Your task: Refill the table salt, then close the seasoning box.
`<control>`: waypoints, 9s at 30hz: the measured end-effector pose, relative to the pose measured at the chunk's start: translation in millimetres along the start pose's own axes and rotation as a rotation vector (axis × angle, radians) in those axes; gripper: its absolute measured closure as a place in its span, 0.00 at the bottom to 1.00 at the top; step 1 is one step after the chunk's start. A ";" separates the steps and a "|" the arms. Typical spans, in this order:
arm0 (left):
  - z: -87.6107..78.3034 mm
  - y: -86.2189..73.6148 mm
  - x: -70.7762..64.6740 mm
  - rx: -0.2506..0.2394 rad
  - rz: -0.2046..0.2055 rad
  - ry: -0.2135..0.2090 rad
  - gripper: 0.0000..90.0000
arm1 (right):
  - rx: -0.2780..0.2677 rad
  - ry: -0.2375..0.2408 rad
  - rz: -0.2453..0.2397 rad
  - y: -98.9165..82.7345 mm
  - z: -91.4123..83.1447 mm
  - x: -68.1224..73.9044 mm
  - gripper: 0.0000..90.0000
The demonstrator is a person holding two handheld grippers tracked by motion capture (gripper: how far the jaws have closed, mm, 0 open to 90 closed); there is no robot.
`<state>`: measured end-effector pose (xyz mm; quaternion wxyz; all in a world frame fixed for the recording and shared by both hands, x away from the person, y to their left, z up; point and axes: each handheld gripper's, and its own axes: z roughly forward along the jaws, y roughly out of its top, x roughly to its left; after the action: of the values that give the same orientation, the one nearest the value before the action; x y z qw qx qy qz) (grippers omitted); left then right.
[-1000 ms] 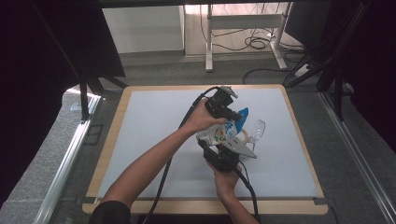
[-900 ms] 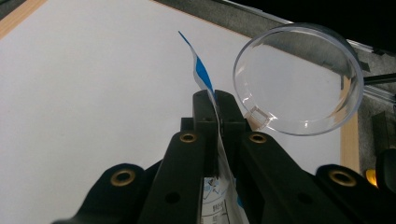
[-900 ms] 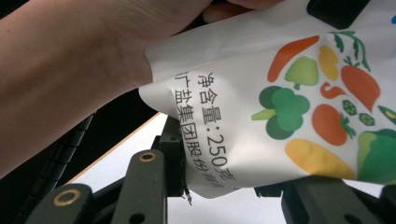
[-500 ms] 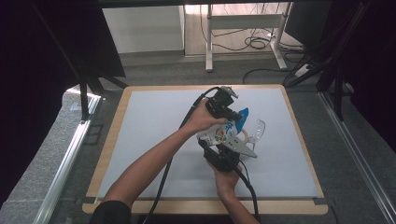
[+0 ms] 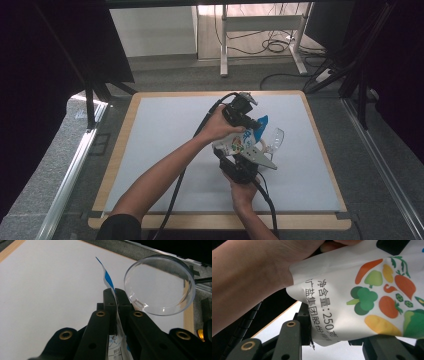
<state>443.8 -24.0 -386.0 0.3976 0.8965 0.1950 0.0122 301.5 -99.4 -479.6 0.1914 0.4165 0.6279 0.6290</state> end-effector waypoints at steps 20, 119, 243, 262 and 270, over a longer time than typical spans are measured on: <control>-0.7 -6.0 1.3 -0.014 -0.008 -0.005 0.99 | 0.005 0.006 -0.004 -3.6 0.9 -0.3 0.71; -39.6 -67.4 3.2 -0.186 -0.108 -0.034 0.99 | 0.330 -0.061 -0.092 -45.4 -4.0 -29.5 0.49; -139.9 -273.9 39.8 -0.386 -0.476 0.353 0.44 | 0.295 -0.019 -0.084 -38.2 -15.6 -32.0 0.49; -133.4 -286.1 31.6 -0.349 -0.466 0.356 0.42 | 0.221 -0.025 -0.185 -15.7 -87.4 -64.2 1.00; -130.9 -292.8 29.5 -0.354 -0.472 0.343 0.42 | 0.151 -0.143 -0.152 8.6 -111.0 -92.5 1.00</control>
<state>348.4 257.3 -510.5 0.5002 0.7287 0.4560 0.1041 272.7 -241.2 -482.7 0.2508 0.4247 0.6882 0.5321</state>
